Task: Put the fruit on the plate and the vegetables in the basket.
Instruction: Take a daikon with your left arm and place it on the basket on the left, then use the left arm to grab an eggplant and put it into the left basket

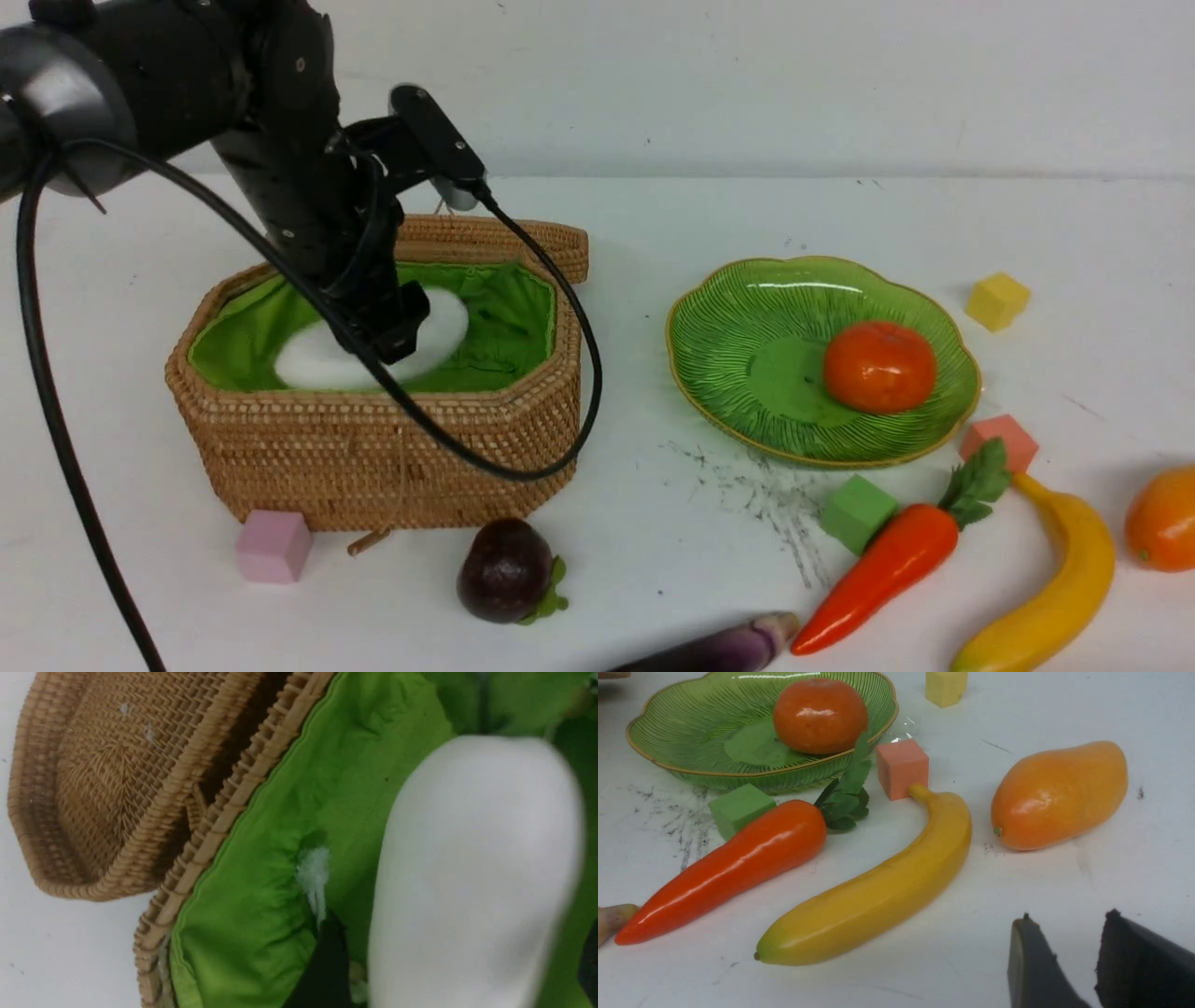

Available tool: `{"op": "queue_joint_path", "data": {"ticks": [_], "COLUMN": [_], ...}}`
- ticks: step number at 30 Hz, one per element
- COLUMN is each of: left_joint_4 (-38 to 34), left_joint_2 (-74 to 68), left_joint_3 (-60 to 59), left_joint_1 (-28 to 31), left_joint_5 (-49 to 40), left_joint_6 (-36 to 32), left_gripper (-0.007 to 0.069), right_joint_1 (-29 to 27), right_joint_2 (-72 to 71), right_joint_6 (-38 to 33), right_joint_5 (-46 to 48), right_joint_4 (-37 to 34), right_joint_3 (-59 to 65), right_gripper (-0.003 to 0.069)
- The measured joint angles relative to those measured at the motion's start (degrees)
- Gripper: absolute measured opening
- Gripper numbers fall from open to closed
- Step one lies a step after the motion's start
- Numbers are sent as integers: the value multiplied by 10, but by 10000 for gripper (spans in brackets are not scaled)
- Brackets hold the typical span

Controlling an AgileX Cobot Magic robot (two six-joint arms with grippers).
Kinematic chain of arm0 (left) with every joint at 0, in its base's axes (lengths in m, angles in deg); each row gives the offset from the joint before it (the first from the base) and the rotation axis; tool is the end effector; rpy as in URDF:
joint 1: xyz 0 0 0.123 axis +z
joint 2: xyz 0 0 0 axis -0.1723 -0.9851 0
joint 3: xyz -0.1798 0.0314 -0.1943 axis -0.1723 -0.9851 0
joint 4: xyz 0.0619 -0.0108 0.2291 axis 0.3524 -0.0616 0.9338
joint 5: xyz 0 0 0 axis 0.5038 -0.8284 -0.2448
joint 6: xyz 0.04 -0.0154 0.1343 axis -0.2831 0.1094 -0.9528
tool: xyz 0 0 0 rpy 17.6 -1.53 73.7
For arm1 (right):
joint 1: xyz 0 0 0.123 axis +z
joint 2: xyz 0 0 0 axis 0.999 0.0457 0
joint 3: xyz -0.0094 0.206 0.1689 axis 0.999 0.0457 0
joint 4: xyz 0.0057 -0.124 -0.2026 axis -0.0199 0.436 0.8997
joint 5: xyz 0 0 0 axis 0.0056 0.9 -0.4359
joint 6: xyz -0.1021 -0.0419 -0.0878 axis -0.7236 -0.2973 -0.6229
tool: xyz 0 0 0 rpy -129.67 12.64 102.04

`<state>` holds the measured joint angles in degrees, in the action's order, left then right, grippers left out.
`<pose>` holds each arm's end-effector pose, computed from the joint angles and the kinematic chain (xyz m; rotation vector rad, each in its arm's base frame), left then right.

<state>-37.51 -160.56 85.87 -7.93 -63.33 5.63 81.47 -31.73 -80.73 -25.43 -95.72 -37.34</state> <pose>0.3907 -0.1134 0.2407 1.2547 2.3909 0.2250 0.1043 -0.0030 0.1608 0.0492 1.8649 -0.0270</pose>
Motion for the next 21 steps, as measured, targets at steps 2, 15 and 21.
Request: {"op": "queue_joint_path", "data": {"ticks": [2,15,21], "left_joint_4": [-19,-242,-102], "left_joint_2": [15,182,75], "left_joint_3": [-1,-41,-98], "left_joint_1": [0,-203,-320], "left_joint_5": [-14,-1,15], "left_joint_6": [5,84,236], "left_gripper": [671,641,628], "right_joint_1": [0,0,0], "right_joint_2": [0,0,0], "right_joint_6": [0,0,0], "right_joint_5": [0,0,0], "right_joint_4": [0,0,0], "right_joint_3": [0,0,0], "right_gripper": [238,238,238]}}
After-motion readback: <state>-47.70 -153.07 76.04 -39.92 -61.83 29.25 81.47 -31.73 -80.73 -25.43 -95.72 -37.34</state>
